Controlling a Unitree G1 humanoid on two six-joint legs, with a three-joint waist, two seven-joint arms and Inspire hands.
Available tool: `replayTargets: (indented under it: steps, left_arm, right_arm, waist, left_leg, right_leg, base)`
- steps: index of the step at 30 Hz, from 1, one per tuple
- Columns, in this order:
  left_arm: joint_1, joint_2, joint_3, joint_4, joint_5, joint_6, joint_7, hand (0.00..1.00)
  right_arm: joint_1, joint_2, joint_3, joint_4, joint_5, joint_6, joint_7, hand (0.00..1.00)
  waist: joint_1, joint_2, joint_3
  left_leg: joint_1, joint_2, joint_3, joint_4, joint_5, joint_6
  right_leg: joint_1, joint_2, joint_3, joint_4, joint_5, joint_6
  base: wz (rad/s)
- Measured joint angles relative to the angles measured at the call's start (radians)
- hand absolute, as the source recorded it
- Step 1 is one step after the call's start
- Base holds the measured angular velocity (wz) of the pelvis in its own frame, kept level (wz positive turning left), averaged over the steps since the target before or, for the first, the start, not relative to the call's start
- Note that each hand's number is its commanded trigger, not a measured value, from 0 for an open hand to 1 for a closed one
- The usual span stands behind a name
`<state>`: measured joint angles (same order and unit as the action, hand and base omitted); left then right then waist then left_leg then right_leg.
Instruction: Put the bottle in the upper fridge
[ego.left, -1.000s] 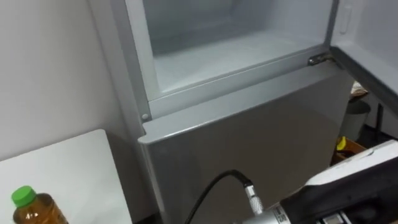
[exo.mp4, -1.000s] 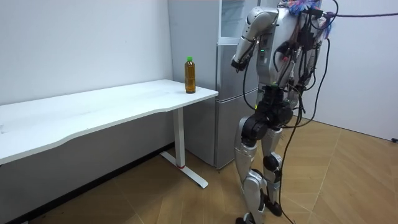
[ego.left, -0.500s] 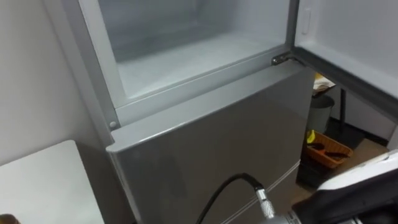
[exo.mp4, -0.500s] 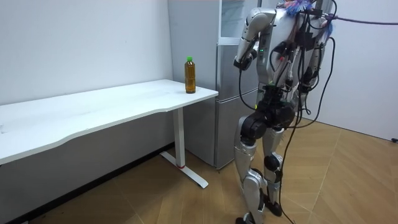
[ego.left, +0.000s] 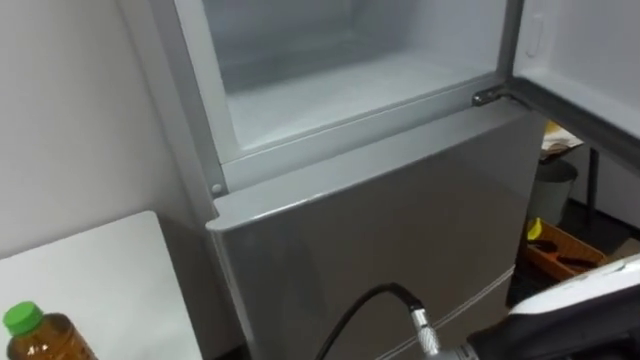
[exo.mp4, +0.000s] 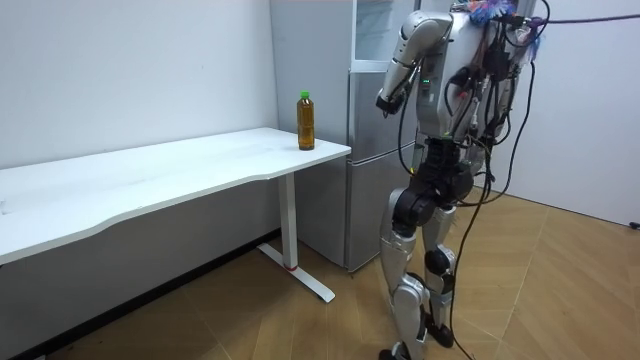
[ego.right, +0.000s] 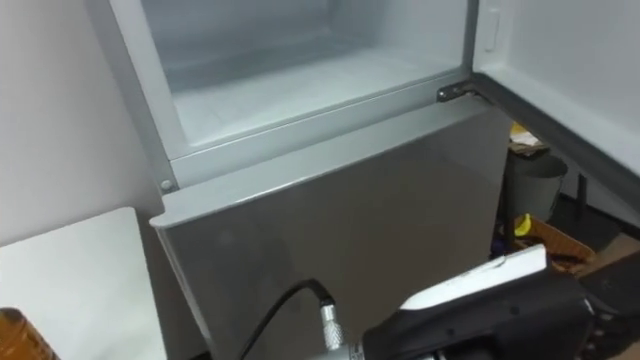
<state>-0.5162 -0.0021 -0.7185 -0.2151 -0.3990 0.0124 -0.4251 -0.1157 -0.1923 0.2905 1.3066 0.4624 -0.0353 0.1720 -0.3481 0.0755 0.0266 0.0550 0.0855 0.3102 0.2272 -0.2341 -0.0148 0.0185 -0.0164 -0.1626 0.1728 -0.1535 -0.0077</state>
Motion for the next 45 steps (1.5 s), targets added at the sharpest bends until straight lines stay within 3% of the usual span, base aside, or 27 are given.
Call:
replayTargets:
  steps: [5, 7, 17, 22, 24, 28, 29, 31, 32, 34, 35, 38, 42, 45]
  left_arm:
    - [0.001, 0.023, -0.001, 0.000, 0.020, 0.004, 0.000, 0.00]
    - [0.001, 0.023, -0.002, 0.000, 0.024, 0.006, 0.001, 0.00]
    - [0.023, 0.031, 0.019, 0.000, 0.144, 0.006, 0.005, 0.00]
    - [0.038, 0.066, 0.062, -0.013, 0.191, 0.006, 0.017, 0.00]
    - [0.053, 0.072, 0.113, -0.071, 0.256, 0.004, 0.041, 0.00]
    - [0.085, 0.078, 0.217, -0.134, 0.261, -0.030, 0.104, 0.00]
    - [0.118, 0.091, 0.262, -0.170, 0.275, -0.031, 0.128, 0.00]
    - [0.165, 0.104, 0.333, -0.222, 0.286, -0.040, 0.167, 0.00]
    - [0.192, 0.105, 0.378, -0.244, 0.308, -0.047, 0.197, 0.00]
    - [0.224, 0.118, 0.454, -0.279, 0.331, -0.051, 0.229, 0.00]
    - [0.245, 0.138, 0.506, -0.304, 0.337, -0.052, 0.245, 0.00]
    - [0.309, 0.180, 0.636, -0.352, 0.368, -0.087, 0.317, 0.00]
    - [0.367, 0.186, 0.788, -0.368, 0.439, -0.129, 0.441, 0.00]
    - [0.372, 0.192, 0.895, -0.371, 0.454, -0.156, 0.519, 0.00]
  right_arm:
    - [-0.004, -0.002, 0.002, -0.001, -0.029, 0.002, -0.009, 0.00]
    - [-0.003, -0.001, 0.003, 0.000, -0.036, 0.002, -0.007, 0.00]
    - [-0.013, 0.000, 0.003, 0.011, -0.044, 0.002, -0.007, 0.00]
    - [-0.012, 0.007, 0.025, 0.025, -0.045, 0.003, -0.007, 0.00]
    - [-0.002, 0.010, 0.024, 0.026, -0.043, 0.002, -0.006, 0.00]
    - [0.002, 0.018, 0.019, 0.041, -0.038, -0.002, -0.008, 0.00]
    - [0.007, 0.026, 0.000, 0.051, -0.040, -0.009, -0.008, 0.00]
    - [0.017, 0.030, -0.019, 0.054, -0.041, -0.012, -0.007, 0.00]
    - [0.026, 0.031, -0.040, 0.054, -0.041, -0.013, -0.006, 0.00]
    - [0.040, 0.031, -0.069, 0.054, -0.039, -0.023, -0.002, 0.00]
    - [0.054, 0.031, -0.081, 0.052, -0.039, -0.026, 0.001, 0.00]
    - [0.092, 0.029, -0.120, 0.053, -0.040, -0.031, 0.017, 0.00]
    - [0.125, 0.027, -0.160, 0.054, -0.039, -0.062, 0.017, 0.00]
    - [0.161, 0.025, -0.185, 0.049, -0.040, -0.074, 0.019, 0.00]
  waist:
    - [0.022, -0.003, 0.0017]
    - [0.048, -0.003, 0.0020]
    - [0.108, -0.014, 0.0035]
    - [0.150, -0.018, 0.0021]
    - [0.166, -0.022, 0.0005]
    - [0.210, -0.034, -0.0011]
    - [0.217, -0.034, -0.0072]
    - [0.228, -0.040, -0.0060]
    - [0.246, -0.037, -0.0113]
    - [0.267, -0.037, -0.0141]
    - [0.287, -0.041, -0.0178]
    - [0.325, -0.043, -0.0202]
    - [0.373, -0.039, -0.0238]
    - [0.389, -0.035, -0.0265]
  left_leg:
    - [-0.029, -0.005, -0.043, 0.010, 0.002, -0.002]
    - [-0.034, -0.008, -0.063, 0.009, 0.003, -0.003]
    - [-0.035, -0.014, -0.101, 0.009, 0.003, -0.003]
    - [-0.035, -0.016, -0.115, 0.011, 0.004, -0.004]
    - [-0.032, -0.022, -0.127, 0.011, 0.005, -0.005]
    - [-0.021, -0.022, -0.140, 0.010, 0.005, -0.006]
    - [-0.018, -0.022, -0.151, 0.010, 0.006, -0.008]
    - [-0.013, -0.024, -0.161, 0.010, 0.007, -0.009]
    - [-0.010, -0.025, -0.161, 0.010, 0.007, -0.009]
    - [-0.009, -0.028, -0.178, 0.011, 0.007, -0.009]
    - [-0.008, -0.030, -0.178, 0.011, 0.007, -0.009]
    - [0.007, -0.030, -0.180, 0.010, 0.008, -0.010]
    - [0.014, -0.033, -0.189, 0.009, 0.008, -0.010]
    - [0.014, -0.039, -0.204, 0.010, 0.009, -0.008]
  right_leg:
    - [0.001, -0.007, -0.043, -0.001, -0.002, 0.001]
    - [0.000, -0.011, -0.059, 0.001, -0.005, 0.002]
    - [0.021, -0.015, -0.095, -0.003, -0.011, 0.006]
    - [0.025, -0.015, -0.105, -0.002, -0.012, 0.006]
    - [0.035, -0.018, -0.116, -0.002, -0.018, 0.006]
    - [0.051, -0.019, -0.126, -0.002, -0.021, 0.005]
    - [0.057, -0.019, -0.137, -0.002, -0.021, 0.005]
    - [0.067, -0.018, -0.145, -0.002, -0.024, 0.006]
    - [0.071, -0.019, -0.148, -0.002, -0.025, 0.007]
    - [0.079, -0.022, -0.158, -0.003, -0.029, 0.007]
    - [0.079, -0.024, -0.158, 0.000, -0.034, 0.006]
    - [0.097, -0.025, -0.166, 0.000, -0.037, 0.007]
    - [0.109, -0.026, -0.171, -0.006, -0.039, 0.009]
    - [0.110, -0.030, -0.181, -0.006, -0.041, 0.011]
  base:
    - [0.30]
    - [0.23]
    - [0.11]
    - [0.07]
    - [0.18]
    - [0.08]
    - [0.22]
    - [0.18]
    - [0.12]
    - [0.15]
    - [0.10]
    - [0.07]
    - [0.04]
    - [0.13]
